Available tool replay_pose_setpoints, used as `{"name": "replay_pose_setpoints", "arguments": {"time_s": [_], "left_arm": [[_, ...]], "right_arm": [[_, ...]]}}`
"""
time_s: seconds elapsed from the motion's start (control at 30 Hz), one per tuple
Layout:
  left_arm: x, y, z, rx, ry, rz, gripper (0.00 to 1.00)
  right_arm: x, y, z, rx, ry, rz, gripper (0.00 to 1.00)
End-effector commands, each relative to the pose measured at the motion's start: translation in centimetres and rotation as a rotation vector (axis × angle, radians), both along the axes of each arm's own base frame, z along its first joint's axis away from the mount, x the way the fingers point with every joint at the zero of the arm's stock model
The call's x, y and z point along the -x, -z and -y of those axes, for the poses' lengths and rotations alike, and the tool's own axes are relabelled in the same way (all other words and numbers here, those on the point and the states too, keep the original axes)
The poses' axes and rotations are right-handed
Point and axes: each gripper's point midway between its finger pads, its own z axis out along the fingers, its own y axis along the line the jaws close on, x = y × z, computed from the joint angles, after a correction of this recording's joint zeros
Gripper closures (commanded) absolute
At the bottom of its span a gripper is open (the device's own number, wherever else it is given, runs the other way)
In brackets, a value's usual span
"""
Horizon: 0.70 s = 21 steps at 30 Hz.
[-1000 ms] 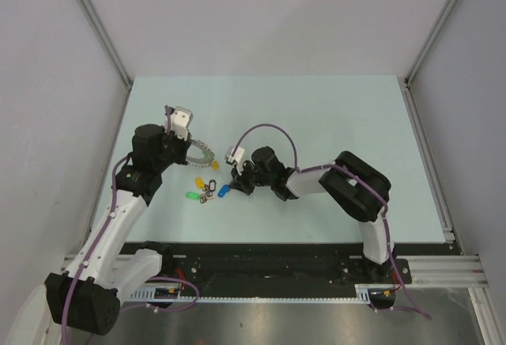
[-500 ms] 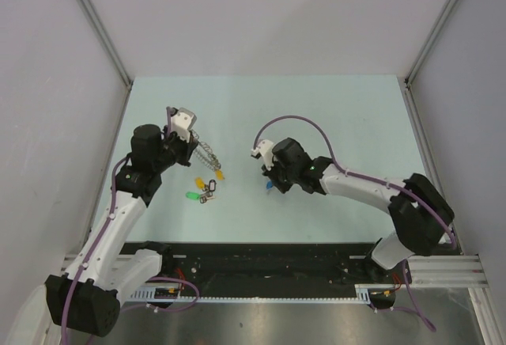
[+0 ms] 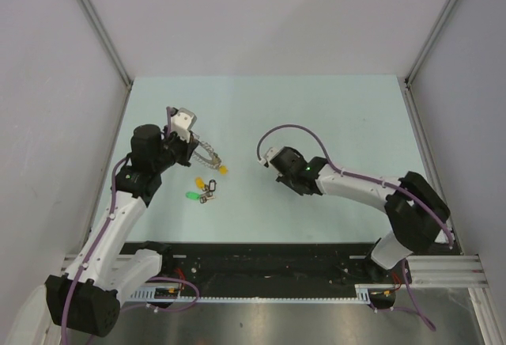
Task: Put the keys on the keyring
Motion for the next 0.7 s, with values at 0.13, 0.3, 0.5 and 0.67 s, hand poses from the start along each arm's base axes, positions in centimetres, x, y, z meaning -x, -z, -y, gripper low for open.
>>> {"name": "replay_pose_setpoints", "arguments": {"time_s": [0.13, 0.3, 0.5, 0.67], "left_arm": [[-0.5, -2.7, -0.3, 0.015, -0.012, 0.094, 1.0], [-0.4, -2.8, -0.3, 0.015, -0.012, 0.095, 1.0], [-0.4, -2.8, -0.3, 0.015, -0.012, 0.097, 1.0], [-0.3, -3.0, -0.1, 0.02, -0.002, 0.101, 1.0]], "right_arm": [[-0.6, 2.4, -6.2, 0.037, -0.158, -0.008, 1.0], [0.1, 3.9, -8.6, 0.008, -0.201, -0.062, 0.98], [0.3, 1.5, -9.9, -0.077, -0.208, -0.053, 0.76], [0.5, -1.4, -9.5, -0.171, -0.215, -0.069, 0.66]]}}
